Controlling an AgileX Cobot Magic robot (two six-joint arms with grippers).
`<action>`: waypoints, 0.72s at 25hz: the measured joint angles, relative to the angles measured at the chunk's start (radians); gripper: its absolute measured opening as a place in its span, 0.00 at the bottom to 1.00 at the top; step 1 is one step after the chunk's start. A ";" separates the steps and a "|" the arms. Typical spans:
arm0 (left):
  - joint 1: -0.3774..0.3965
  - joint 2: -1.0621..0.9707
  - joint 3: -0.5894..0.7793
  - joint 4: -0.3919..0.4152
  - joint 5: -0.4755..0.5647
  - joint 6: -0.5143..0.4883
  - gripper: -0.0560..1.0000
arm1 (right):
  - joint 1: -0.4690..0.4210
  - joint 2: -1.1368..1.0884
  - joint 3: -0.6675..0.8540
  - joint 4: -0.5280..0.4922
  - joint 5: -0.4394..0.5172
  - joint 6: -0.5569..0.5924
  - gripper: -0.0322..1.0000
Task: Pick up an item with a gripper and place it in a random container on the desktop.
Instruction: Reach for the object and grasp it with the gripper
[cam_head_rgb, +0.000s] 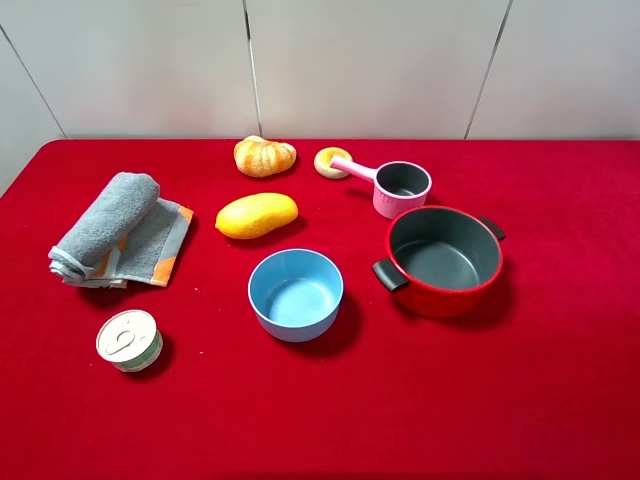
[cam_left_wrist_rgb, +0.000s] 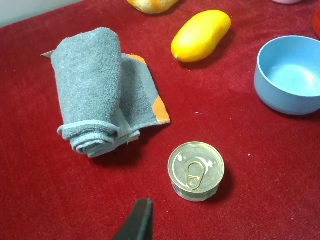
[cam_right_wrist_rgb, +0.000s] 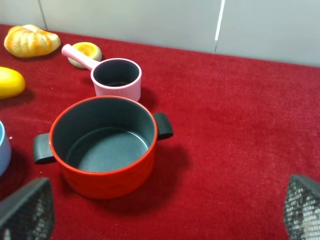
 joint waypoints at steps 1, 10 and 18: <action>0.000 0.000 0.000 0.000 0.000 0.000 0.96 | 0.000 0.000 0.000 0.000 0.000 0.000 0.70; 0.000 0.000 0.000 0.000 0.000 0.000 0.96 | 0.000 0.000 0.000 0.000 0.000 0.000 0.70; 0.000 0.000 0.000 0.000 0.000 0.000 0.96 | 0.000 0.000 0.000 0.000 0.000 0.000 0.70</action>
